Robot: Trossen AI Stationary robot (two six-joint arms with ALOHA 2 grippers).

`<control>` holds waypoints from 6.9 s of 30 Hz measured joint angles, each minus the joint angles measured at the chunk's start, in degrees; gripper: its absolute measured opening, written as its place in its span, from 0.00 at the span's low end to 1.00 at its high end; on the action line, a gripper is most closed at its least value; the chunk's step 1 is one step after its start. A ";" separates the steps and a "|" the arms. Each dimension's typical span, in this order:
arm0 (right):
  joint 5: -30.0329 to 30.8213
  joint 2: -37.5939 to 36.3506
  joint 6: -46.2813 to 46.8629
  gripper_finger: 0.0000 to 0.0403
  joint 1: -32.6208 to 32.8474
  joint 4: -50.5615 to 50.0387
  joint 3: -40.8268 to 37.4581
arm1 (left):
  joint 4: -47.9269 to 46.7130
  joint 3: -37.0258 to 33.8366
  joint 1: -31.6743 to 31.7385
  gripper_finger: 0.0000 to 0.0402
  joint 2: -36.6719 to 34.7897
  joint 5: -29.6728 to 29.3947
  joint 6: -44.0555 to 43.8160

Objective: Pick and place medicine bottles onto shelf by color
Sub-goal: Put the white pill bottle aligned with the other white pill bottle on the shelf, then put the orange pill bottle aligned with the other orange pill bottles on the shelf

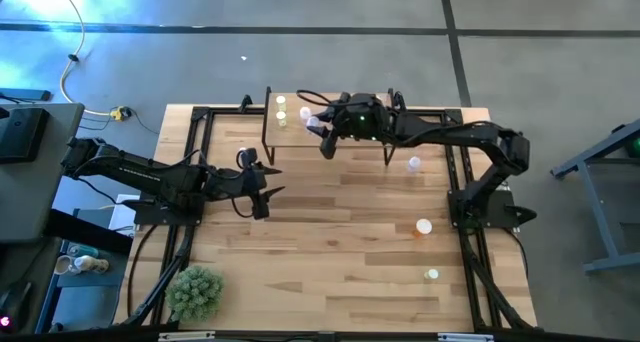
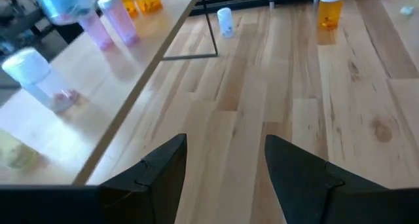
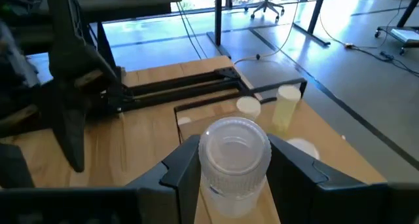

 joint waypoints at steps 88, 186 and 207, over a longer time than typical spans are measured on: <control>-3.45 14.38 -2.54 0.48 -6.30 -1.77 8.03 | -1.48 0.00 1.29 0.49 0.00 -0.04 2.18; 8.68 -39.37 73.61 0.50 40.58 -72.21 -24.95 | -2.68 0.00 6.49 0.49 0.02 -2.21 -5.38; 1.00 -39.37 73.16 0.77 40.58 -75.17 -25.13 | -2.70 0.00 6.49 0.49 0.02 -2.18 -5.78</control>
